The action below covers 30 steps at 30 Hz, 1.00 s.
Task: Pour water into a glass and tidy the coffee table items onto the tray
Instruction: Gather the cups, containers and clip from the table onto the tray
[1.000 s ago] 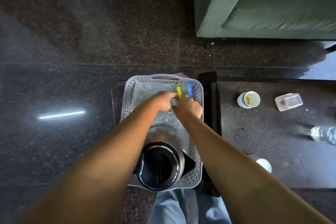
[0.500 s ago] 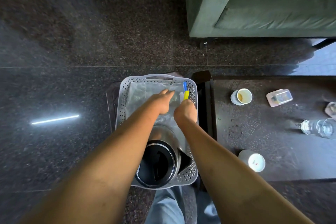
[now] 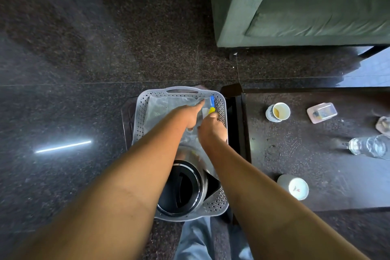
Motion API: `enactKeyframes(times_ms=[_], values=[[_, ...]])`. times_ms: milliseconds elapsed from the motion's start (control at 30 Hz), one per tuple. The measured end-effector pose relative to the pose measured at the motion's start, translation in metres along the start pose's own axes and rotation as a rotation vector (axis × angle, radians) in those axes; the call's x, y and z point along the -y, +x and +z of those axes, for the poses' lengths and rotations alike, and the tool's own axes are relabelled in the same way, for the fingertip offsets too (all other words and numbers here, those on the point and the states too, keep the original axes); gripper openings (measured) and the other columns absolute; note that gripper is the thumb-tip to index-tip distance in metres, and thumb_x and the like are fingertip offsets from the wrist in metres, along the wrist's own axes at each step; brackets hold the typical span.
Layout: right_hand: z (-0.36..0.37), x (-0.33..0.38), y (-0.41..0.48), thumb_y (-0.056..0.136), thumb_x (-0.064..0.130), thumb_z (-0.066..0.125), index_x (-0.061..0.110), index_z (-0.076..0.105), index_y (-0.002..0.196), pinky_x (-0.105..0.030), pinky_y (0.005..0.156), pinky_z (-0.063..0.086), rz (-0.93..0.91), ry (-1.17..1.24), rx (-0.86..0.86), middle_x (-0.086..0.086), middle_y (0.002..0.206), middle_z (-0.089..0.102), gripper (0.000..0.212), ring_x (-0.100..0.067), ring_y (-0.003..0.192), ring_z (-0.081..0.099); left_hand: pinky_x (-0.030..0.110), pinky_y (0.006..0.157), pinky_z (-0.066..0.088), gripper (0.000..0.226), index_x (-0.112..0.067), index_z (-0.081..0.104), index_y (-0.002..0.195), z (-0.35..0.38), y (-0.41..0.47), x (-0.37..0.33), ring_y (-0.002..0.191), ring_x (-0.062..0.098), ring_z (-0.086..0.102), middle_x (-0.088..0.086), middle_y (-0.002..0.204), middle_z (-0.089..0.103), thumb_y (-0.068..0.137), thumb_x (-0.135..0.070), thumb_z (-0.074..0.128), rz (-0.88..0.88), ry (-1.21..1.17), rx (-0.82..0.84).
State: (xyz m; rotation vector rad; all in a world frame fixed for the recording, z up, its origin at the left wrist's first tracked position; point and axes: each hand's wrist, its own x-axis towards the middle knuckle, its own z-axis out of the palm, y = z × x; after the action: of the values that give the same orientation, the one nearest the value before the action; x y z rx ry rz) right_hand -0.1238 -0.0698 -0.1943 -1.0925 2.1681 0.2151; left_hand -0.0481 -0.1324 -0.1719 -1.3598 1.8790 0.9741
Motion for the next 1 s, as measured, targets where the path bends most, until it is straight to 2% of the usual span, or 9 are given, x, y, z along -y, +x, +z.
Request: enactKeyframes(times_ms=[133, 333, 433, 600, 700, 767, 833, 900, 1000], values=[[-0.004, 0.002, 0.011, 0.096, 0.009, 0.041, -0.001, 0.023, 0.138, -0.041, 0.080, 0.052, -0.035, -0.032, -0.045, -0.018, 0.121, 0.062, 0.047, -0.034, 0.107, 0.063, 0.047, 0.096, 0.048, 0.107, -0.051, -0.016, 0.142, -0.005, 0.010, -0.003, 0.119, 0.038, 0.052, 0.020, 0.153, 0.030, 0.086, 0.000, 0.060, -0.021, 0.046, 0.075], [-0.006, 0.003, 0.020, 0.092, 0.002, 0.044, 0.008, 0.008, 0.145, -0.044, 0.076, 0.053, -0.140, -0.101, -0.078, -0.019, 0.115, 0.063, 0.065, -0.036, 0.099, 0.065, 0.047, 0.098, 0.048, 0.097, -0.036, 0.000, 0.150, -0.007, 0.020, -0.003, 0.115, 0.036, 0.054, 0.016, 0.142, 0.046, 0.085, -0.007, 0.065, -0.011, 0.152, 0.169], [-0.004, 0.000, 0.016, 0.091, 0.002, 0.045, 0.012, 0.000, 0.148, -0.040, 0.072, 0.051, -0.189, -0.136, -0.112, -0.017, 0.114, 0.063, 0.073, -0.034, 0.098, 0.066, 0.047, 0.096, 0.048, 0.104, -0.043, -0.011, 0.147, -0.008, 0.019, -0.002, 0.117, 0.037, 0.053, 0.016, 0.146, 0.042, 0.085, -0.005, 0.064, -0.004, 0.165, 0.189], [-0.010, -0.001, 0.006, 0.089, 0.006, 0.053, 0.012, -0.008, 0.150, -0.035, 0.056, 0.043, -0.177, -0.210, -0.087, -0.014, 0.109, 0.065, 0.086, -0.031, 0.093, 0.067, 0.044, 0.097, 0.047, 0.068, -0.014, 0.032, 0.146, -0.012, 0.005, -0.012, 0.115, 0.034, 0.054, 0.012, 0.140, 0.047, 0.087, -0.020, 0.065, -0.023, 0.289, 0.253], [-0.016, -0.002, -0.002, 0.091, 0.005, 0.049, 0.009, -0.009, 0.149, -0.037, 0.061, 0.048, -0.116, -0.198, -0.064, -0.013, 0.110, 0.066, 0.083, -0.029, 0.095, 0.066, 0.046, 0.099, 0.046, 0.071, -0.017, 0.026, 0.149, -0.017, -0.010, -0.019, 0.118, 0.035, 0.052, 0.012, 0.144, 0.042, 0.088, -0.021, 0.062, -0.026, 0.315, 0.272], [-0.022, -0.004, -0.007, 0.093, 0.009, 0.045, 0.012, -0.007, 0.150, -0.039, 0.075, 0.052, -0.072, -0.090, -0.031, -0.015, 0.115, 0.064, 0.077, -0.031, 0.102, 0.064, 0.046, 0.100, 0.045, 0.080, -0.024, 0.010, 0.152, -0.021, -0.020, -0.026, 0.124, 0.037, 0.047, 0.014, 0.151, 0.034, 0.089, -0.017, 0.059, -0.004, 0.291, 0.246], [-0.032, -0.006, -0.014, 0.092, 0.016, 0.048, 0.014, -0.002, 0.151, -0.040, 0.079, 0.051, -0.050, 0.023, -0.009, -0.017, 0.118, 0.062, 0.078, -0.035, 0.106, 0.062, 0.045, 0.100, 0.042, 0.077, -0.022, 0.010, 0.152, -0.026, -0.033, -0.037, 0.126, 0.037, 0.046, 0.015, 0.150, 0.035, 0.090, -0.013, 0.056, 0.021, 0.268, 0.224], [-0.042, -0.010, -0.022, 0.089, 0.017, 0.052, 0.010, 0.012, 0.149, -0.037, 0.070, 0.046, -0.099, 0.020, -0.033, -0.016, 0.116, 0.063, 0.073, -0.036, 0.104, 0.062, 0.045, 0.101, 0.043, 0.063, -0.012, 0.024, 0.148, -0.030, -0.044, -0.049, 0.122, 0.036, 0.050, 0.016, 0.143, 0.045, 0.091, -0.009, 0.050, 0.021, 0.265, 0.215], [-0.061, -0.036, -0.033, 0.083, 0.015, 0.052, 0.006, 0.043, 0.122, -0.035, 0.062, 0.041, -0.225, 0.047, -0.143, -0.015, 0.107, 0.066, 0.040, -0.038, 0.097, 0.064, 0.045, 0.103, 0.043, 0.042, -0.003, 0.048, 0.131, -0.031, -0.058, -0.081, 0.121, 0.036, 0.052, 0.018, 0.136, 0.052, 0.089, -0.007, 0.048, -0.032, 0.316, 0.104]])
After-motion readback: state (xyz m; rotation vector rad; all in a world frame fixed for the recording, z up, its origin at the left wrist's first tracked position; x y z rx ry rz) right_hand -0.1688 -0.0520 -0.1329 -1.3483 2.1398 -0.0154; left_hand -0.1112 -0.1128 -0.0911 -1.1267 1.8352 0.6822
